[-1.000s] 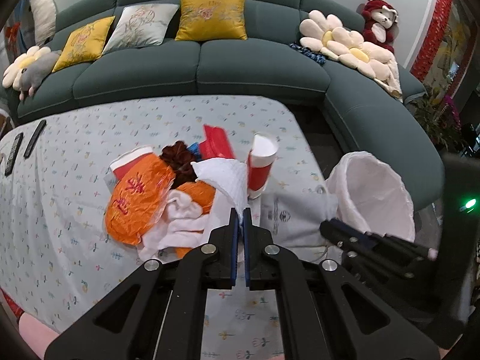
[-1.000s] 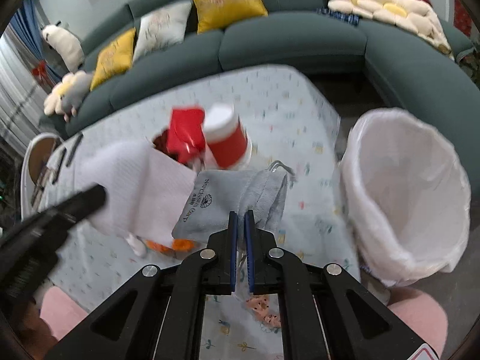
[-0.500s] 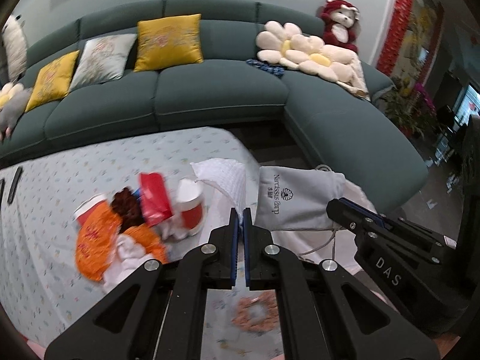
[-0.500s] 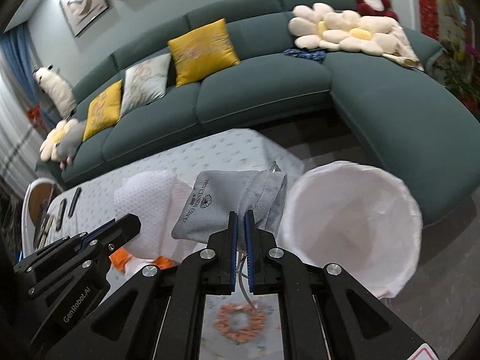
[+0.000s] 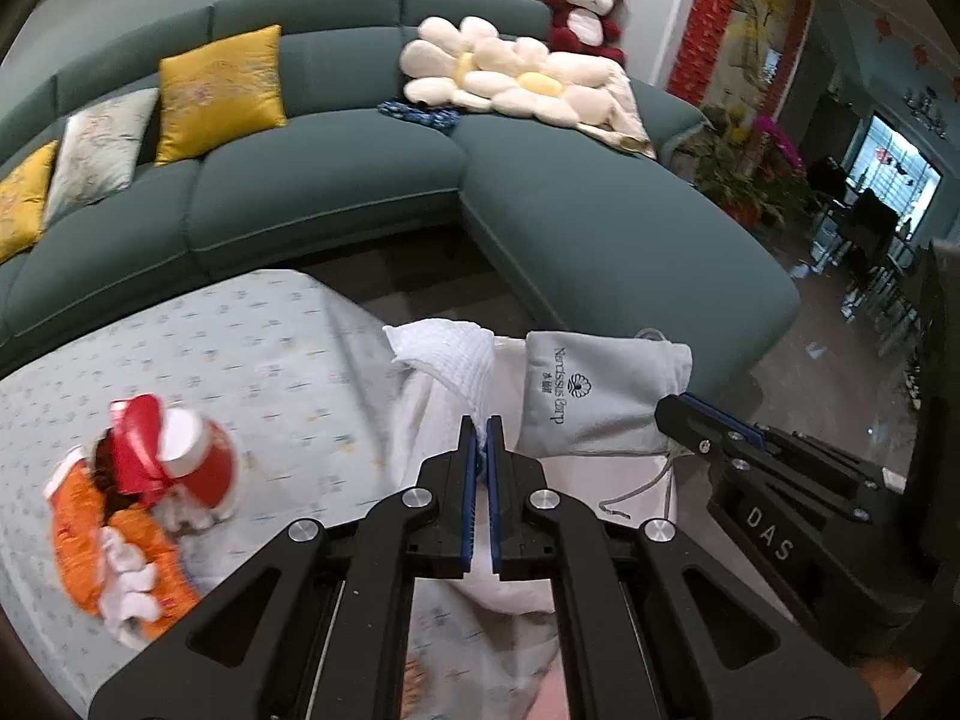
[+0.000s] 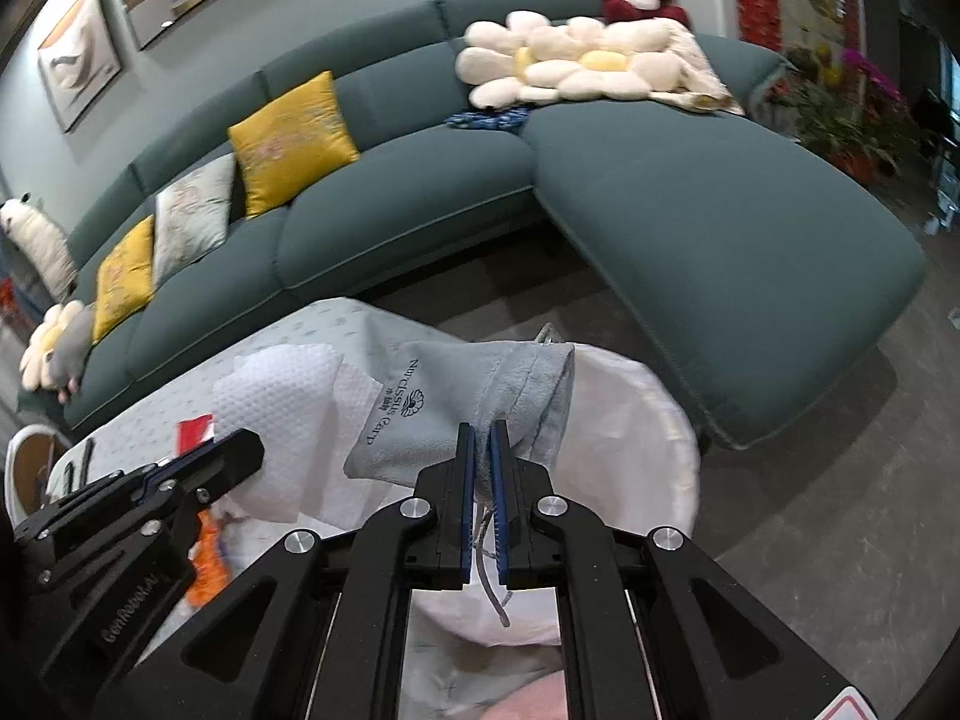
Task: Collect trash
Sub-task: 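Carry the grey pouch with the right gripper over the wastebasket, then open the right gripper to drop the pouch into the wastebasket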
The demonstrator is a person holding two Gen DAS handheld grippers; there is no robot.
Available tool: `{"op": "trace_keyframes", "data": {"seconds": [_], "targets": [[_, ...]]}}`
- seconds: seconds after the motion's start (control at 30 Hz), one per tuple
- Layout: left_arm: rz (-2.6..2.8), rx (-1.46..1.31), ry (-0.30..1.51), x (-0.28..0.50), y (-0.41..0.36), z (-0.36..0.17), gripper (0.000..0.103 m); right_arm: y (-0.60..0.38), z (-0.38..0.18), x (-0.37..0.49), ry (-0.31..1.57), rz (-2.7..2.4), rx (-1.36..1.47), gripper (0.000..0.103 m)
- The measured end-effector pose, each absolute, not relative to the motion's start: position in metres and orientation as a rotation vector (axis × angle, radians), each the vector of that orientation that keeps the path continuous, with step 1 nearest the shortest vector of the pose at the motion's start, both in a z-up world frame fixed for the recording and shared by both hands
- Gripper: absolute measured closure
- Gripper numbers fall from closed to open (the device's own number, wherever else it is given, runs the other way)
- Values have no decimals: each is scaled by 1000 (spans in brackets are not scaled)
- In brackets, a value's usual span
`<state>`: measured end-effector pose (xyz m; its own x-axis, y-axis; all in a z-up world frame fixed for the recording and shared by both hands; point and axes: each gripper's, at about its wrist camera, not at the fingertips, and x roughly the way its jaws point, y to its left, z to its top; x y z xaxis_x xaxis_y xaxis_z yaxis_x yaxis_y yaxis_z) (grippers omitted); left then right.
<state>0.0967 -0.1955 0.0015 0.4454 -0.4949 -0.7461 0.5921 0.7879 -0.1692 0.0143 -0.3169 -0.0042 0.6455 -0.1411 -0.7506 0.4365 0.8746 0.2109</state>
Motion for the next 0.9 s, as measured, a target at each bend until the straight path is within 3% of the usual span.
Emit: {"op": "trace_keyframes", "data": {"seconds": [0.17, 0.23, 0.27, 0.3, 0.6, 0.9], "targets": [[-710, 114, 890, 103, -216, -4, 97, -343, -14, 13, 818, -381, 430, 97], [-703, 110, 897, 108, -223, -6, 83, -349, -18, 13, 821, -390, 439, 97], [-693, 108, 896, 110, -225, -6, 70, -351, -19, 14, 822, -392, 441, 97], [-680, 103, 892, 111, -225, -6, 63, -353, -21, 15, 825, -394, 443, 97], [-607, 81, 892, 119, -207, -7, 50, -343, -26, 26, 840, -370, 435, 87], [-536, 46, 906, 122, -166, -9, 49, -317, -14, 26, 833, -342, 393, 69]]}}
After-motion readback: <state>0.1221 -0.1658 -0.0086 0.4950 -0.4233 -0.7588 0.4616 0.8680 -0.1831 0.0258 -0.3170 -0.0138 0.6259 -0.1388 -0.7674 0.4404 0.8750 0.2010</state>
